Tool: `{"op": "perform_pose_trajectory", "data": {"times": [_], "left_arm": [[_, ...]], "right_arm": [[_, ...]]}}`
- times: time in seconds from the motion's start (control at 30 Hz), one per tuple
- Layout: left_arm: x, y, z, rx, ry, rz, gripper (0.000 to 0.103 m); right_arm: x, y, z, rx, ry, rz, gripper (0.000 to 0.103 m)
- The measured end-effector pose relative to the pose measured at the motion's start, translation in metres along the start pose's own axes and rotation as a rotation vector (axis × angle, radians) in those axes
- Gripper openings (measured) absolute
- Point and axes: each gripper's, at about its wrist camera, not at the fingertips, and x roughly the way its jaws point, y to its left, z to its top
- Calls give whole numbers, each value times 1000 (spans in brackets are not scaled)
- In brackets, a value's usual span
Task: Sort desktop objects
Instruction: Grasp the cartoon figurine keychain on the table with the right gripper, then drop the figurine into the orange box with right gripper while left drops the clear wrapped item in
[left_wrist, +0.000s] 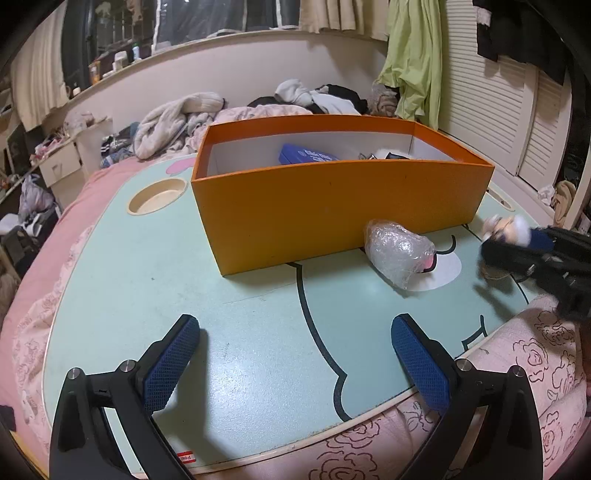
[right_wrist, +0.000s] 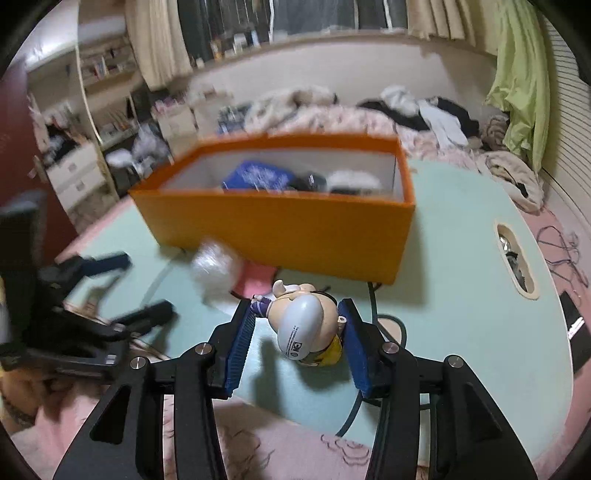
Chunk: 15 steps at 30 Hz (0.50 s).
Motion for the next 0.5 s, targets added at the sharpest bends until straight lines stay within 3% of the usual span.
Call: {"op": "perform_pose_trajectory", "data": {"times": [0.13, 0.2, 0.33, 0.4, 0.5], "left_arm": [[-8, -9, 8, 17, -15, 11, 103], [-19, -17, 17, 38, -52, -47, 103], [-22, -34, 44, 50, -49, -132, 102], [-14, -45, 57, 54, -26, -139, 94], [12, -59, 63, 88, 60, -136, 67]], "right_arm": [[-12, -4, -1, 41, -58, -18, 48], [-16, -7, 1, 56, -84, -29, 48], [-24, -12, 4, 74, -128, -47, 48], [-24, -13, 5, 78, -128, -48, 48], [-23, -12, 7, 75, -123, -47, 48]]}}
